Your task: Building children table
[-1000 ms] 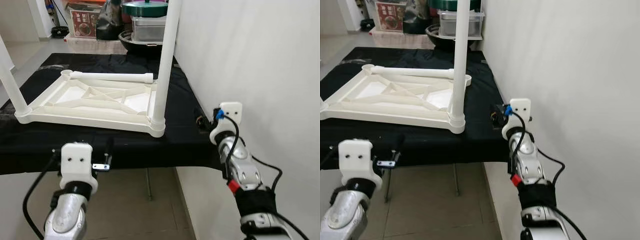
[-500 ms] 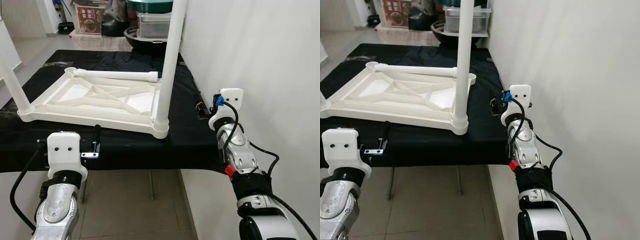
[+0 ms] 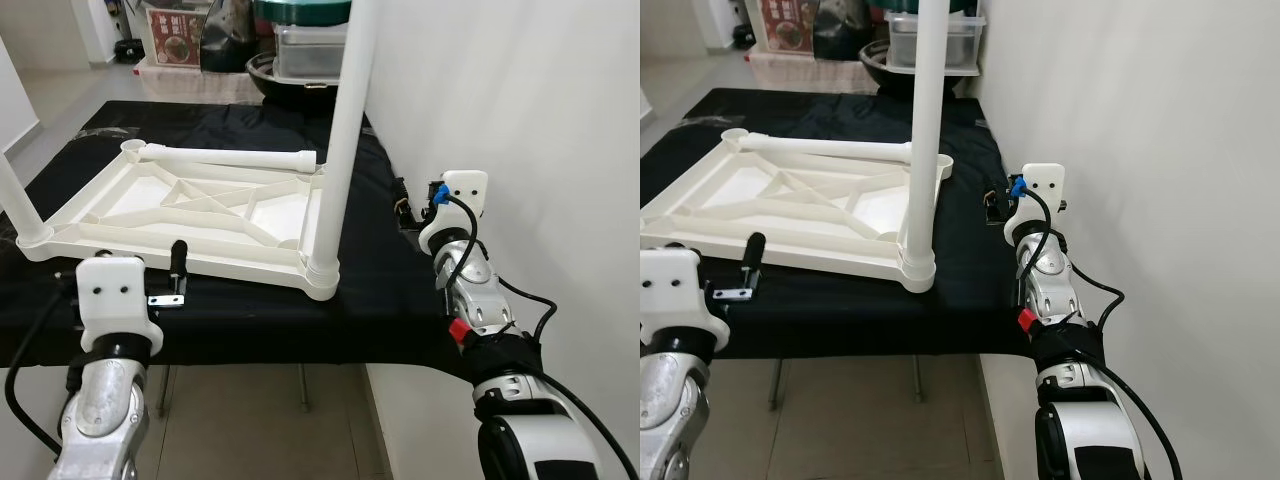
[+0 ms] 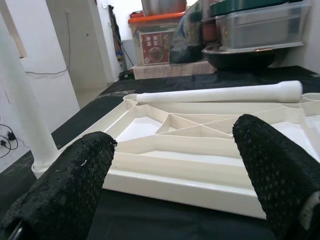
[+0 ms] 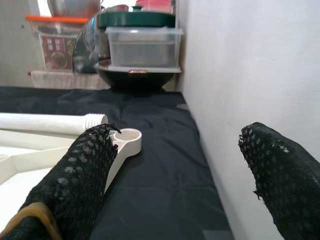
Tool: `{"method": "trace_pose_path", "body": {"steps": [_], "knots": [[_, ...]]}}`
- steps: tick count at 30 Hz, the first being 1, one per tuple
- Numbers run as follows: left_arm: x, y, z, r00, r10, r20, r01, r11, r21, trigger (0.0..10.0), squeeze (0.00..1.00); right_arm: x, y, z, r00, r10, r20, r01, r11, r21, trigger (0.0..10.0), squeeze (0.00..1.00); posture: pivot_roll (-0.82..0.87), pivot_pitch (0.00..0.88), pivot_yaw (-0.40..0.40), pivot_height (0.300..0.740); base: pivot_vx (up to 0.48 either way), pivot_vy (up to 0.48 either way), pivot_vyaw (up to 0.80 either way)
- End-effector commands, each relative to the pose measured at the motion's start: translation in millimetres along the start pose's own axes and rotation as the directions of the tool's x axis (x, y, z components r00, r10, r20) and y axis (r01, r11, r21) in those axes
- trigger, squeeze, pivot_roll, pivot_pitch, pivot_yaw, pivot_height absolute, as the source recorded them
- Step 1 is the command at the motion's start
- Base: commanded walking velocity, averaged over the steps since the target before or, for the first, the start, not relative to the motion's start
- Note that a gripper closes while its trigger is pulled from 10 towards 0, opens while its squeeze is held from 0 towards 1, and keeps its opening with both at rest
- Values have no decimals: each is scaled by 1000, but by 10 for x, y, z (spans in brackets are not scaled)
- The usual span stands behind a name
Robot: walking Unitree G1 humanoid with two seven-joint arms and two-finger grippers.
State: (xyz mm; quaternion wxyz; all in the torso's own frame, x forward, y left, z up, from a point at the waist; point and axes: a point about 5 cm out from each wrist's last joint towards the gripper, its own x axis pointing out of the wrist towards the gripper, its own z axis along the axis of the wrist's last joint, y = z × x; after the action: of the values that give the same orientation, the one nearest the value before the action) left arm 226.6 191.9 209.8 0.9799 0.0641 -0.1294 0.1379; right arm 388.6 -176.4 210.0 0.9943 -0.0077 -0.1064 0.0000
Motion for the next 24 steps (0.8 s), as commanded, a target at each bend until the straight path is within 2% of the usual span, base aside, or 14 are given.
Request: {"method": "trace_pose_path", "body": {"steps": [1, 5, 24], "knots": [[2, 43, 26, 1000, 14, 10, -15, 1000, 14, 10000, 0, 29, -51, 63, 1000, -12, 28, 13, 1000, -14, 10000, 0, 96, 56, -74, 740, 296, 0, 0], [-1, 50, 25, 1000, 18, 11, -19, 1000, 16, 10000, 0, 37, -65, 66, 999, -15, 29, 16, 1000, -16, 10000, 0, 98, 52, -77, 740, 300, 0, 0], [-29, 4, -1, 1000, -2, -11, 2, 1000, 0, 10000, 0, 38, -199, 70, 997, -58, 44, 58, 998, -12, 10000, 0, 102, 40, -72, 740, 0, 0, 0]]}}
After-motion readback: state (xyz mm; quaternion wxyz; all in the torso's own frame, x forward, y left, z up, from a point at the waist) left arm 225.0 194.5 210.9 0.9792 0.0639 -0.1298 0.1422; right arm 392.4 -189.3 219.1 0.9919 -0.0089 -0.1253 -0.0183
